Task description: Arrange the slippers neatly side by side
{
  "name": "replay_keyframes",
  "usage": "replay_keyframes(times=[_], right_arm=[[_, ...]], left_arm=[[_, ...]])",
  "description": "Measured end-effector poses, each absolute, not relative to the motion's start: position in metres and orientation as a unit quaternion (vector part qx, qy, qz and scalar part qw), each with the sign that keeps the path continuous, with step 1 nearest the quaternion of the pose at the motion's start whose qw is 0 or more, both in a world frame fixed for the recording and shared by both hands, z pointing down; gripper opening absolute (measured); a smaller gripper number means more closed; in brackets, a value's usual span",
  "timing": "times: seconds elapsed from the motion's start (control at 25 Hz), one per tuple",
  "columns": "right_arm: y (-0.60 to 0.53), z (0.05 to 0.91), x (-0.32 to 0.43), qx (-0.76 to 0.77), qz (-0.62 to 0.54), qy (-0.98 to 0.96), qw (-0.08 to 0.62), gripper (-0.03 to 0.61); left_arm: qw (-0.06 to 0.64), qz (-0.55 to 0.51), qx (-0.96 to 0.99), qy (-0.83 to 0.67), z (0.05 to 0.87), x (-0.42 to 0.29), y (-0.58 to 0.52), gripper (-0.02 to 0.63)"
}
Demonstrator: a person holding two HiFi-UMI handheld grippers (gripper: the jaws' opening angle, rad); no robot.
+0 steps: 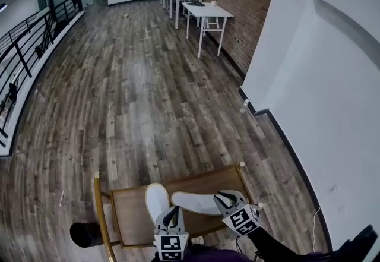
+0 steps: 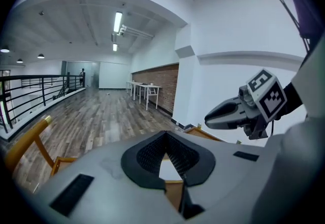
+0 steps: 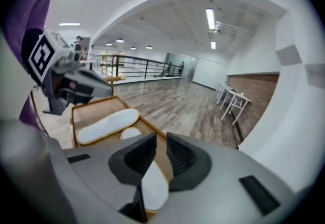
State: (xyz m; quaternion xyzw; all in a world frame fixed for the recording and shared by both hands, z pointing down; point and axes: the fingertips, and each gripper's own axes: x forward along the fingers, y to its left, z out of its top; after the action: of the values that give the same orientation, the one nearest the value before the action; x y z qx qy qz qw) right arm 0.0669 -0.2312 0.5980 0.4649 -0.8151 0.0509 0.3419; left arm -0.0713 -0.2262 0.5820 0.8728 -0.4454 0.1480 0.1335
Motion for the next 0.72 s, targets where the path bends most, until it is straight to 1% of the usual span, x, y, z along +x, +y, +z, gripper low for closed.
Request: replay_keyframes(times=[0.2,0.24,0.32,0.4,0.48,0.64,0.68,0.72], right_arm=[[-0.229,0.566,0.075,0.546,0.095,-0.791,0.258,0.057],[-0.228,0.563,0.074,0.554,0.103,-0.789,0.245,0.05],[-0.226,0.558,0.072,0.568,0.117,-0.783,0.226,0.006],[-0.225,0.557,0.07,0.575,0.128,-0.779,0.214,-0.002],[-0.223,0.555,0.069,0.58,0.132,-0.776,0.208,-0.002],[-0.222,0.553,0.071,0.58,0.125,-0.777,0.21,-0.002],[-0.222,0.553,0.072,0.581,0.124,-0.776,0.211,-0.002],[-0.222,0.552,0.073,0.583,0.126,-0.774,0.211,-0.002]], left_arm=[[0.13,0.16,0.889,-0.409,0.594,-0.048,-0.217,0.0],[0.128,0.164,0.892,-0.4,0.598,-0.043,-0.216,0.0],[0.124,0.177,0.901,-0.376,0.609,-0.032,-0.213,0.0],[0.11,0.196,0.912,-0.344,0.623,-0.02,-0.209,0.0],[0.077,0.221,0.921,-0.311,0.633,-0.009,-0.208,0.0],[-0.015,0.306,0.924,-0.23,0.656,0.009,-0.202,0.005],[-0.036,0.325,0.923,-0.204,0.663,0.014,-0.199,0.048],[-0.055,0.34,0.922,-0.177,0.67,0.019,-0.195,0.068]])
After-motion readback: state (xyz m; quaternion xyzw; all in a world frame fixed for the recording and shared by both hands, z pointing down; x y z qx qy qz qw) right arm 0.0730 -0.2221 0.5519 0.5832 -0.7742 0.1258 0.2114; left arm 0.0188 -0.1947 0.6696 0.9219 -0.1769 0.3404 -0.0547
